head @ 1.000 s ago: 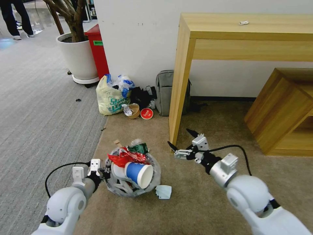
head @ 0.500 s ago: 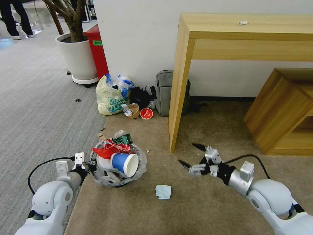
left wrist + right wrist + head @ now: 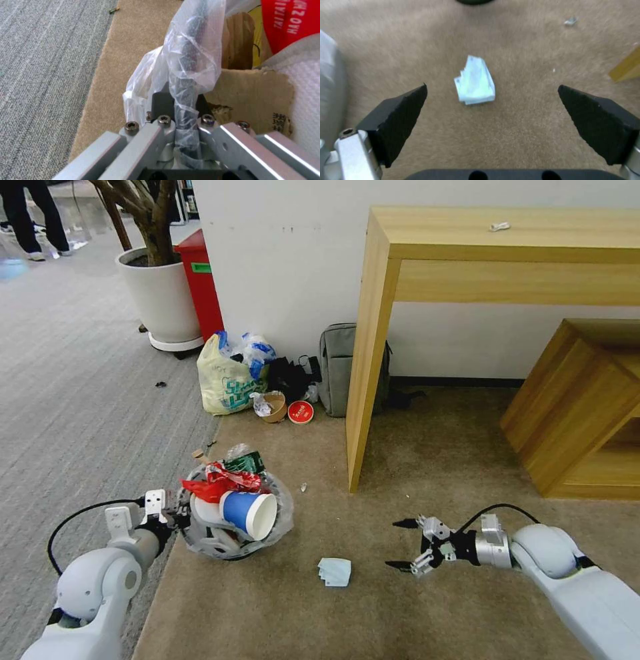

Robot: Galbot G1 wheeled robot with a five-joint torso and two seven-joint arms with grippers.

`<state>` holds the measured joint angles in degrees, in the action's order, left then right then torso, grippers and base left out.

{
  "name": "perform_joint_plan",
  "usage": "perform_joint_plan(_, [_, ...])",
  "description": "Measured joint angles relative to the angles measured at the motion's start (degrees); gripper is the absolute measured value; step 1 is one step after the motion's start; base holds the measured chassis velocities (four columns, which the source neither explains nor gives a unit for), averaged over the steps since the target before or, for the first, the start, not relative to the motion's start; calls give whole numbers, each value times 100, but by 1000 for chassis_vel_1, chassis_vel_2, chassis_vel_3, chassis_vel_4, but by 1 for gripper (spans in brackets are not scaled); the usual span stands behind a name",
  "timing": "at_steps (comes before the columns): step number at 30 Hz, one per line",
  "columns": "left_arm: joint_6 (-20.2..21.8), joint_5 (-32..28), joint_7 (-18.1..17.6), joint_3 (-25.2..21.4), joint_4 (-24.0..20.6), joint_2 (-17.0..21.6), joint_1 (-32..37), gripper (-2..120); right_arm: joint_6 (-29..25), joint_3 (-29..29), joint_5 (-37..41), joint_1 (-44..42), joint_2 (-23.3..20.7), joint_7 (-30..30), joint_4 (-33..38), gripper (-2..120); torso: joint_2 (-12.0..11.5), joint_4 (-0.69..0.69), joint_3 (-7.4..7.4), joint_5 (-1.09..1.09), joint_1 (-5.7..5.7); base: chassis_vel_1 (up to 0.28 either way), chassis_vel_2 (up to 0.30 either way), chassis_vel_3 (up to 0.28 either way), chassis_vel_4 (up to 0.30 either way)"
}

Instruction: Pick up the trash bin and place the garbage on the floor into it.

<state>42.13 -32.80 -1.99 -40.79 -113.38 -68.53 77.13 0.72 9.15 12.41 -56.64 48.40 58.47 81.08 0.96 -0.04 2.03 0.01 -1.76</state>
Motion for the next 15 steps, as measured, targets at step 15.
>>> perform_joint_plan(15, [1,-26,-246,12,-60,-42,13,0,-495,-1229,-1162,1330,1298,-509,-2219,100,0,3,0,-2,0,0,0,0,0])
